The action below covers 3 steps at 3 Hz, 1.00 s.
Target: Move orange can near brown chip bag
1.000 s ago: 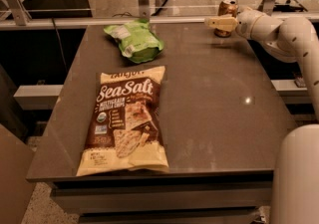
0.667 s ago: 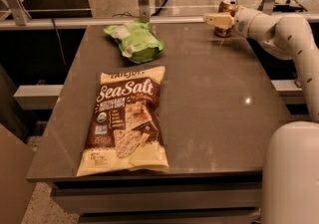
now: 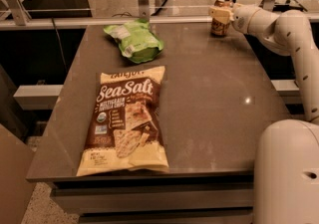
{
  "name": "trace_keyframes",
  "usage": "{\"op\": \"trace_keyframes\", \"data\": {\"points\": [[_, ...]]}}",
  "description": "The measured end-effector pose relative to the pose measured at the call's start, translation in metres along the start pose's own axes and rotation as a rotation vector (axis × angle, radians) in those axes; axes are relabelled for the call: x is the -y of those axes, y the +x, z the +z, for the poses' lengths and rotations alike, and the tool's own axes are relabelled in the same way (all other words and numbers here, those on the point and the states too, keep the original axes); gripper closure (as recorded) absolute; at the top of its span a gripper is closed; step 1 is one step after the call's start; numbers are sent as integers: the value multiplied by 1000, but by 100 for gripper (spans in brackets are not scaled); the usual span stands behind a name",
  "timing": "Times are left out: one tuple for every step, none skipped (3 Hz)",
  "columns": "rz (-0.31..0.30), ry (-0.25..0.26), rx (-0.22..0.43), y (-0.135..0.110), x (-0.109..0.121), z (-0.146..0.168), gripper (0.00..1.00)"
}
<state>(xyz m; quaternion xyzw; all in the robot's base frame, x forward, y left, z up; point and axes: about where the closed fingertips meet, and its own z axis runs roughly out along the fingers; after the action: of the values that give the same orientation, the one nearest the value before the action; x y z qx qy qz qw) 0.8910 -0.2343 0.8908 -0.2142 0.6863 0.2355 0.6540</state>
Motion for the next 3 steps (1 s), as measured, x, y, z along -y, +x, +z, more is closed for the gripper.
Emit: {"op": "trace_keyframes", "data": {"points": [[10,-13,11,-6,-4,1,88],[-23,-73,46,-39,-30,2,100],[-66,-176,83,-76,-76,-3,100]]}}
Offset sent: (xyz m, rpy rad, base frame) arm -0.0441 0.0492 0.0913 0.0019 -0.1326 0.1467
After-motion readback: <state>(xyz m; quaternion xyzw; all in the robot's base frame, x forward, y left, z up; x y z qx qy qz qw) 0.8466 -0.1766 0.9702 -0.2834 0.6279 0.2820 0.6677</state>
